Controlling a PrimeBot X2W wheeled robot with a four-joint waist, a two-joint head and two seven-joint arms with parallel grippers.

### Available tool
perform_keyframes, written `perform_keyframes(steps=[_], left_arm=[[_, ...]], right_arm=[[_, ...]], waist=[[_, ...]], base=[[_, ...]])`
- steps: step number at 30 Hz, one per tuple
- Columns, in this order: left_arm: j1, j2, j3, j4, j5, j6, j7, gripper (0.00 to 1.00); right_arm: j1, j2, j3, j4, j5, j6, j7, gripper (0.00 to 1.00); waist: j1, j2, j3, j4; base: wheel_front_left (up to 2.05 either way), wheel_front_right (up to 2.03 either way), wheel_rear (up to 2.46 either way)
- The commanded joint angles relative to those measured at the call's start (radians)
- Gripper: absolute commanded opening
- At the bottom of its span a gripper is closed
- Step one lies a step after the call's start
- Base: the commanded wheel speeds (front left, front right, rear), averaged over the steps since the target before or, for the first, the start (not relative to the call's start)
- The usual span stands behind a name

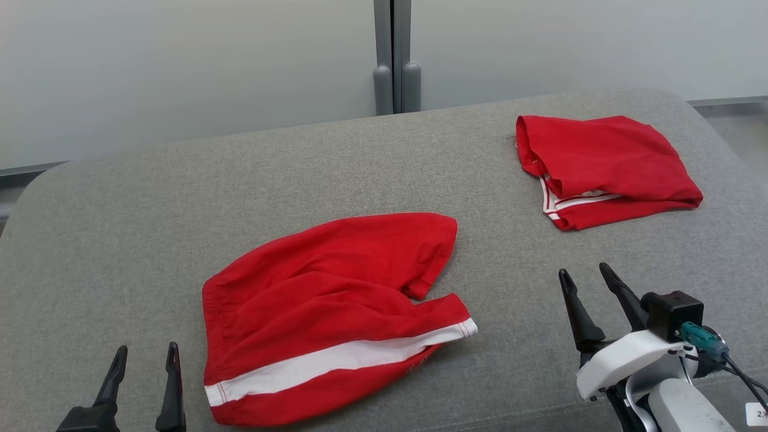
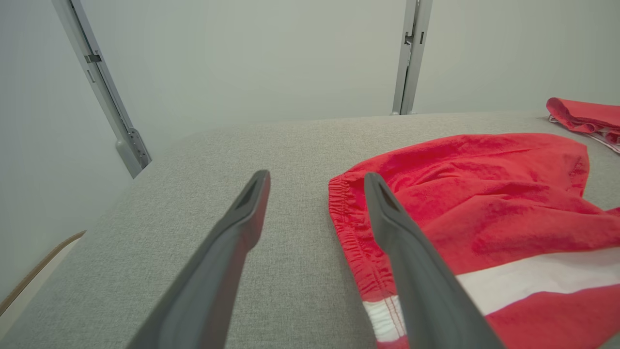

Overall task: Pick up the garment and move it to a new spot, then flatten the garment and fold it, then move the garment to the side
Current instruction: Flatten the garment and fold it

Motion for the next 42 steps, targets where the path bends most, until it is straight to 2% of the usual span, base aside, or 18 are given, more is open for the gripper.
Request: perform_keyframes(steps=[1, 11, 20, 28, 42], left_arm=[[-0.007, 0.001, 0.002, 0.0, 0.004, -0.003, -0.003, 1.0], [-0.011, 0.003, -0.009, 0.002, -0.005, -0.02, -0.003, 1.0], [-0.01, 0.023, -0.096, 0.014, -0.079, -0.056, 0.045, 1.0], [-0.033, 0.04, -0.193, 0.09, -0.146, -0.062, 0.102, 1.0], [-0.125, 0.045, -0.259, 0.278, -0.19, -0.063, 0.086, 1.0]], right_arm=[[-0.011, -0.002, 0.0, 0.003, 0.007, 0.0, -0.004, 1.0], [-0.013, -0.003, 0.035, 0.001, 0.016, 0.0, 0.0, 1.0], [-0.019, -0.048, 0.176, -0.024, 0.102, 0.0, 0.052, 1.0], [-0.049, -0.071, 0.303, -0.01, 0.177, 0.0, 0.086, 1.0], [-0.144, -0.049, 0.479, 0.132, 0.255, -0.001, 0.056, 1.0]], waist=[[0.0, 0.0, 0.0, -0.001], [0.0, 0.0, -0.006, 0.002], [0.0, 0.0, 0.002, 0.018], [0.0, 0.0, 0.014, 0.026], [0.0, 0.0, 0.031, 0.038]], base=[[0.0, 0.0, 0.0], [0.0, 0.0, 0.0], [0.0, 0.0, 0.0], [0.0, 0.0, 0.0], [0.0, 0.0, 0.0]])
